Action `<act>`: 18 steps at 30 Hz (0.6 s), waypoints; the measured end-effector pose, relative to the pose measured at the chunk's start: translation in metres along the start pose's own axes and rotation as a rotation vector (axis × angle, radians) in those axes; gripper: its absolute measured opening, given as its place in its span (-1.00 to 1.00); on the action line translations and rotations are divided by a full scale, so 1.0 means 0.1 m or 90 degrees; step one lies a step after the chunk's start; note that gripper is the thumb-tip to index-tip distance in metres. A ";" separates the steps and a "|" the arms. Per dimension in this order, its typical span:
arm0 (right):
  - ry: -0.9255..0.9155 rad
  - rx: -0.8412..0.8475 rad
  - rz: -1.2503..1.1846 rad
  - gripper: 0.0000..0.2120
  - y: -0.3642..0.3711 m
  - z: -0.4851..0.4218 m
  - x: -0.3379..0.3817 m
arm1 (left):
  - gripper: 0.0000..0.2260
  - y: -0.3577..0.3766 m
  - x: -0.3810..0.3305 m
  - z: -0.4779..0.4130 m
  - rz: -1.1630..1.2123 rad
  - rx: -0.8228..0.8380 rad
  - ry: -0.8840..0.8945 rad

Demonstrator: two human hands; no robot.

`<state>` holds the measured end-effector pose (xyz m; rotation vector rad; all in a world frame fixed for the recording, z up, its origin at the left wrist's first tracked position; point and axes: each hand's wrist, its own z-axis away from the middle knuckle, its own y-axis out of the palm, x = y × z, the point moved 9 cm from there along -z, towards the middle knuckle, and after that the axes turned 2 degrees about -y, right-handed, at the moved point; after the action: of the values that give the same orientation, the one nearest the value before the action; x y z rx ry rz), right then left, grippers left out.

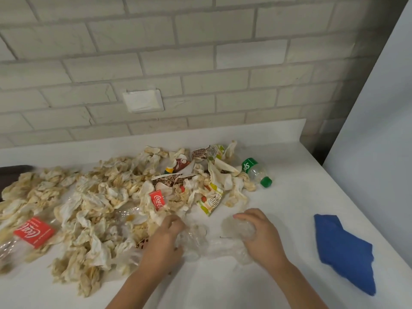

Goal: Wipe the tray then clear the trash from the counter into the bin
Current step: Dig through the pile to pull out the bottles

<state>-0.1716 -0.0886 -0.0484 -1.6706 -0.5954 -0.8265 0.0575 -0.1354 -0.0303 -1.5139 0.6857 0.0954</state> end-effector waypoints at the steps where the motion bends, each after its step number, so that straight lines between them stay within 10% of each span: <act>1: 0.009 0.001 0.016 -0.41 -0.03 -0.06 -0.02 | -0.62 -0.07 0.02 -0.02 0.038 -0.028 -0.019; 6: 0.086 0.046 0.075 -0.30 -0.08 -0.45 -0.08 | -0.59 -0.51 0.22 -0.11 0.224 -0.150 -0.185; 18: 0.026 0.311 0.319 -0.49 0.40 -0.62 0.11 | -0.54 -1.79 0.89 0.38 0.025 -0.330 -0.339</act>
<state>-0.1481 -0.1587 -0.0566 -1.2654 -0.2936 -0.3144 0.2267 -0.1479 0.0819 -1.8585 0.2642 0.7244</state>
